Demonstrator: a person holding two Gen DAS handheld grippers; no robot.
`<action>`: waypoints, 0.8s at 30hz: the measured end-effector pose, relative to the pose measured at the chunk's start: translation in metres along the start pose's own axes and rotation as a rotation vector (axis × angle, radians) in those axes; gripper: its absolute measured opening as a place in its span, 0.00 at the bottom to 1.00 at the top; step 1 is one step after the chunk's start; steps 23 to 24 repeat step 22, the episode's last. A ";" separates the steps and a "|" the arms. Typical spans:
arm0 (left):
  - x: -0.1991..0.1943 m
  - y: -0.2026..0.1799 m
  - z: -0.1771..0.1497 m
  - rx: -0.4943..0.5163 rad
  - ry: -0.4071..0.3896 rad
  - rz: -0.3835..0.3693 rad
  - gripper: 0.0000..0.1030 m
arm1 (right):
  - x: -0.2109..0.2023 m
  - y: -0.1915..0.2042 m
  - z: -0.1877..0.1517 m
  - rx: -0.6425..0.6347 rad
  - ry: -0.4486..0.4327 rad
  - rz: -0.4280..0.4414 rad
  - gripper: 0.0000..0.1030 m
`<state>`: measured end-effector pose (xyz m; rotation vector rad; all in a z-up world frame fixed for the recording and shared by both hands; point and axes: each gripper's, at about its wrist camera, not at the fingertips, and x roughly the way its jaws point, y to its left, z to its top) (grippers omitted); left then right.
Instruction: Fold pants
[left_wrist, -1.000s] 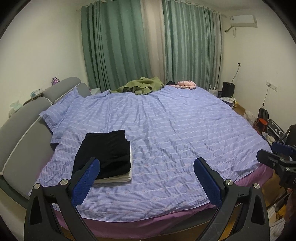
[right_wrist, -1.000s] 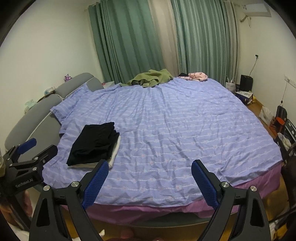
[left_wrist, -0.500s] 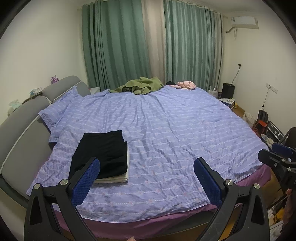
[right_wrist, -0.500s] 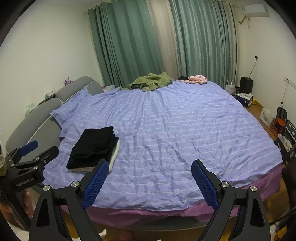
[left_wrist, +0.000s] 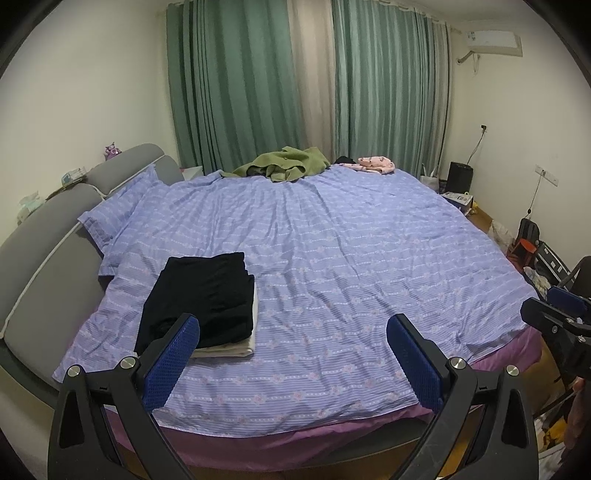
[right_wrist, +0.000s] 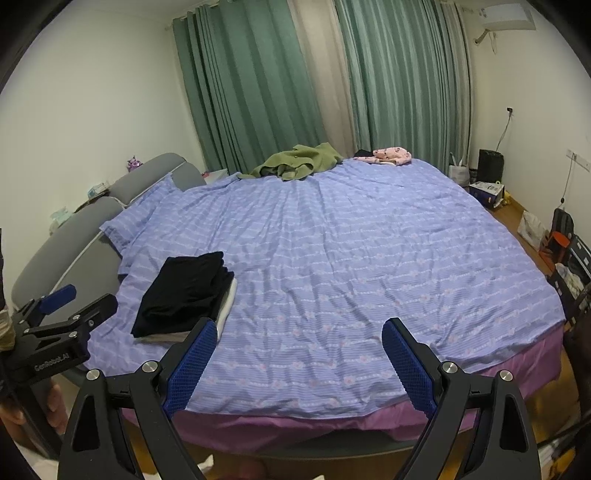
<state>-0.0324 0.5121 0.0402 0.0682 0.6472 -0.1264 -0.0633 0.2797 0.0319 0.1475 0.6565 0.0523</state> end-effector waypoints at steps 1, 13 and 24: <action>0.000 0.000 0.000 0.000 0.000 0.001 1.00 | 0.000 -0.001 0.000 0.000 0.000 0.001 0.90; 0.003 -0.009 0.001 -0.001 0.002 -0.004 1.00 | 0.002 -0.011 -0.002 0.005 0.013 0.000 0.90; 0.009 -0.020 0.004 0.000 0.016 -0.006 1.00 | 0.007 -0.021 -0.002 0.016 0.026 0.000 0.90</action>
